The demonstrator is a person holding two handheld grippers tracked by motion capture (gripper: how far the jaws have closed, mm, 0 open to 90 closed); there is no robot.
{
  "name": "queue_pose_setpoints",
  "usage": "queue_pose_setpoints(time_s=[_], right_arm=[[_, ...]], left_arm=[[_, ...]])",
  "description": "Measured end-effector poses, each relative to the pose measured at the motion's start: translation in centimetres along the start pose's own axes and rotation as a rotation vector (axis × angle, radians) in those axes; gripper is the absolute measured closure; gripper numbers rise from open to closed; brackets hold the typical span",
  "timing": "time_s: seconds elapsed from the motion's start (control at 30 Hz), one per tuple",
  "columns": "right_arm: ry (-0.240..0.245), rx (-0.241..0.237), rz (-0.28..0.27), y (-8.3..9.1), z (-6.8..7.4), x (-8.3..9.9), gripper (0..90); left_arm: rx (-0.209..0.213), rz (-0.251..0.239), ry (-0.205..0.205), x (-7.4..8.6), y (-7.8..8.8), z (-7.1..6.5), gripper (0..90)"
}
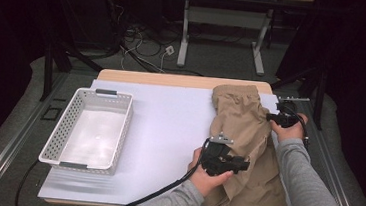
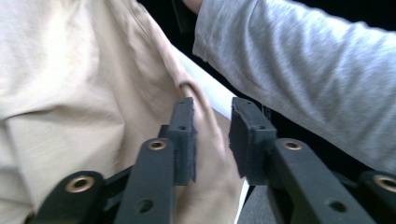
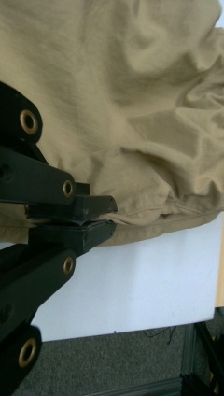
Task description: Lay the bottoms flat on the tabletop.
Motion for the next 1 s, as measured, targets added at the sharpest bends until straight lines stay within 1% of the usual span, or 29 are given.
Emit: queue_pose_setpoints(time_s=[0.07,0.1,0.17,0.2,0.27,0.3,0.33,0.37,0.4,0.43,0.47,0.5,0.53,0.57,0.6,0.67,0.73,0.83,0.87,0.93,1.0], right_arm=[[-0.011,-0.007,0.003,0.1,-0.2,0.3,84.0],[-0.013,-0.013,-0.014,0.2,-0.3,0.3,80.9],[-0.016,-0.024,-0.037,0.6,-0.2,0.2,76.5],[-0.011,-0.031,-0.052,0.9,-0.1,0.1,73.1],[-0.010,-0.041,-0.083,1.6,0.0,-0.1,61.5],[-0.019,-0.057,-0.086,1.9,0.1,-0.1,60.9],[-0.008,-0.058,-0.075,2.3,0.2,-0.1,59.7],[0.002,-0.054,-0.076,2.6,0.4,0.0,58.1],[0.013,-0.065,-0.077,2.9,0.5,0.2,56.5],[0.009,-0.080,-0.074,3.2,0.8,0.4,55.2],[0.021,-0.086,-0.076,3.5,0.9,0.6,55.1],[0.040,-0.079,-0.081,3.6,1.1,0.8,55.1],[0.056,-0.075,-0.079,3.7,1.2,1.0,54.7],[0.066,-0.075,-0.074,3.8,1.4,1.1,54.5],[0.077,-0.072,-0.074,3.8,1.5,1.2,54.4],[0.075,-0.079,-0.079,3.9,1.9,1.1,54.2],[0.072,-0.087,-0.089,4.0,2.3,0.9,53.8],[0.087,-0.105,-0.093,3.9,3.1,0.9,52.5],[0.089,-0.110,-0.094,3.9,3.5,0.9,51.8],[0.110,-0.113,-0.089,3.8,4.0,0.8,50.4],[0.121,-0.124,-0.102,3.6,4.6,0.5,49.6]], left_arm=[[-0.011,-0.024,-0.002,0.0,0.8,0.0,61.0],[-0.013,-0.035,-0.006,0.0,1.1,0.1,58.5],[-0.030,-0.054,-0.020,0.1,2.0,0.4,56.6],[-0.042,-0.058,-0.027,0.3,2.4,0.7,55.7],[-0.065,-0.069,-0.028,0.6,3.0,1.2,54.5],[-0.083,-0.066,-0.032,0.9,3.3,1.6,53.7],[-0.102,-0.065,-0.029,1.2,3.5,2.0,53.0],[-0.116,-0.064,-0.022,1.4,3.8,2.4,53.0],[-0.126,-0.064,-0.012,1.7,3.9,2.8,53.0],[-0.140,-0.065,-0.006,1.9,4.1,3.3,52.9],[-0.153,-0.062,0.001,2.1,4.2,3.7,52.7],[-0.160,-0.053,0.007,2.3,4.3,4.0,52.5],[-0.176,-0.052,0.012,2.6,4.4,4.3,52.3],[-0.191,-0.045,0.005,2.7,4.4,4.7,52.0],[-0.201,-0.037,0.008,2.9,4.4,4.9,51.1],[-0.202,-0.033,0.027,3.2,4.3,5.6,50.4],[-0.212,-0.026,0.043,3.4,4.3,6.2,48.2],[-0.223,-0.029,0.056,3.6,3.9,6.9,44.5],[-0.230,-0.029,0.053,3.6,3.7,7.0,43.1],[-0.233,-0.032,0.039,3.7,3.2,7.3,41.0],[-0.247,-0.033,0.032,3.8,2.7,7.4,39.2]])
Point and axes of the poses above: each handheld gripper's, and its own axes: y roughly backward along the jaws, x roughly out of its underside, z roughly to its left, the point moved 3 cm from there along -y, roughly forward along the jaws, and after that the axes turned 6 degrees about -z, right-handed, at the moved point
